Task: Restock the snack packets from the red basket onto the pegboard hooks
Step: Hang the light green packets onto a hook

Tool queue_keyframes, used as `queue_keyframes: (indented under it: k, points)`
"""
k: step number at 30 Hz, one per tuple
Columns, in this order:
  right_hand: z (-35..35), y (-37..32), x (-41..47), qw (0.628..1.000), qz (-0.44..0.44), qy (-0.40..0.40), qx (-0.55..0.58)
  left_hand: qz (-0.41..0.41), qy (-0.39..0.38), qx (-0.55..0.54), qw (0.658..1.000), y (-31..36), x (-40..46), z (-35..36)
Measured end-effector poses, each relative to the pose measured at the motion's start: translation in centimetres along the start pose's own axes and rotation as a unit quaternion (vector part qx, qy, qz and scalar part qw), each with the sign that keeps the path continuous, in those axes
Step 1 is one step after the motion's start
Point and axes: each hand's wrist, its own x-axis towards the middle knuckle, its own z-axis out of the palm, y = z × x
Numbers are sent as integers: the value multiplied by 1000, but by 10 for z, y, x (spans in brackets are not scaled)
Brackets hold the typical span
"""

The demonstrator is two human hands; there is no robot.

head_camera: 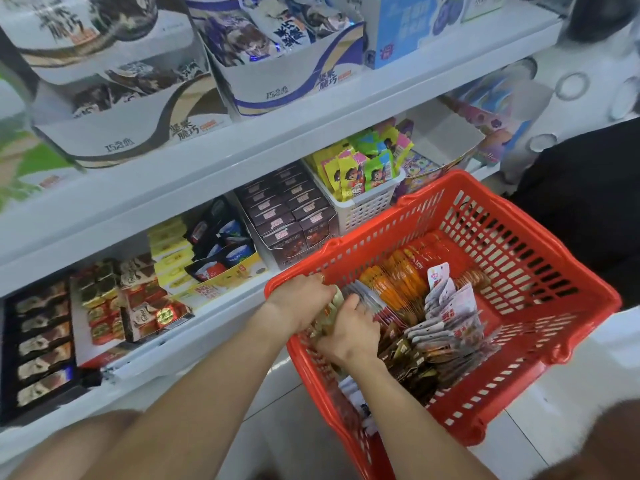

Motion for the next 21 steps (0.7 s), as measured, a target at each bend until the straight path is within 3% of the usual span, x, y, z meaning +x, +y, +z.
queue_keyframes:
  k: [7, 13, 16, 19, 21]
  points:
    - [-8, 0, 5, 1000, -11, -20, 7, -3, 32, 24, 999, 5, -2, -3]
    - [-18, 0, 6, 998, 13, -32, 59, -6, 3, -63, 998, -8, 0, -5]
    - [-39, 2, 4, 991, 39, -36, 122, -10, 87, -136, 987, -12, -8, -24]
    - [-79, 7, -17, 968, 73, -13, 239, -33, 238, -275, 931, -4, -36, -55]
    - [-121, 10, -46, 934, 99, -6, 343, -95, 314, -398, 857, 7, -61, -76]
